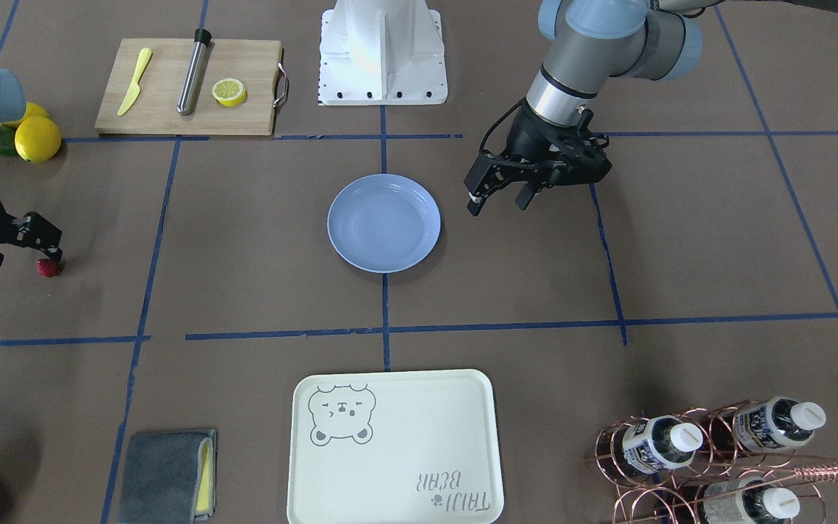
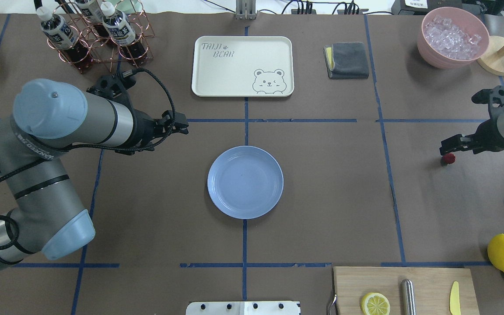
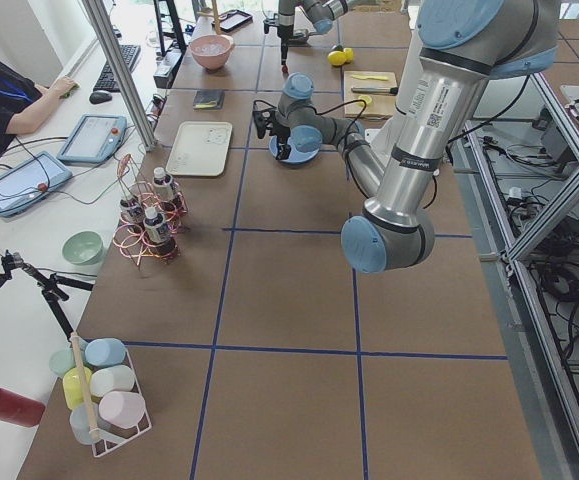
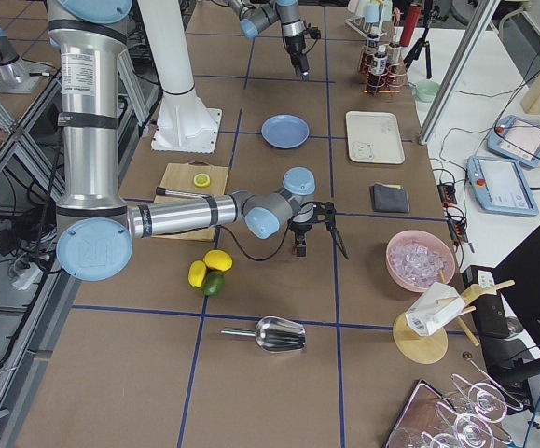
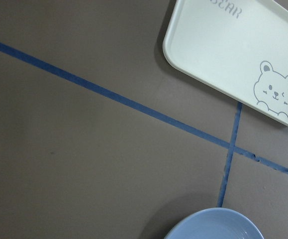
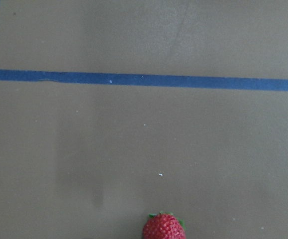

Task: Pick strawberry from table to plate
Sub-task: 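Grasp the red strawberry with the right gripper while the left arm withdraws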

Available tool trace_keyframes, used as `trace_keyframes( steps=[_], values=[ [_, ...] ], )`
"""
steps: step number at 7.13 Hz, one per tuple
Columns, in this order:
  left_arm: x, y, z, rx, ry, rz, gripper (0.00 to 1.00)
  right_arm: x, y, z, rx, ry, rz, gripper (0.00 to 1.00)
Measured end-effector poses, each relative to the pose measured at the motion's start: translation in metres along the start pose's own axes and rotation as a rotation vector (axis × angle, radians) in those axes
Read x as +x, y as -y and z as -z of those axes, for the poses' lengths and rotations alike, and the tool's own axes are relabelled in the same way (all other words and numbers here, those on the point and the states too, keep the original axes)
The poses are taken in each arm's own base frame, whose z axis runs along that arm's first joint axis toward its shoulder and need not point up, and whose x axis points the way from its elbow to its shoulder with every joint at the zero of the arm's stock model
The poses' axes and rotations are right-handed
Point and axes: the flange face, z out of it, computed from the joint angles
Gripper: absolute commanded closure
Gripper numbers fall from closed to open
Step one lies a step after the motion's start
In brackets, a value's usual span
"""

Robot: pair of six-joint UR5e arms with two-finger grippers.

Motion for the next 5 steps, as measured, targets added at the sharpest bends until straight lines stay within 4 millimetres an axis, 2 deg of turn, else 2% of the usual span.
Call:
trace_keyframes(
  steps=[1,2,5],
  values=[
    [-0.006,0.003,0.003,-0.001,0.005,-0.003,0.0,0.001,-0.003,-0.012,0.002,-0.002,-0.004,0.02],
    [-0.008,0.005,0.003,-0.002,0.007,-0.004,0.0,0.002,-0.005,-0.02,-0.002,-0.006,-0.005,0.17],
    [-0.01,0.006,0.002,-0.002,0.011,-0.004,0.0,0.0,-0.004,-0.025,-0.007,-0.004,-0.003,1.0]
  ],
)
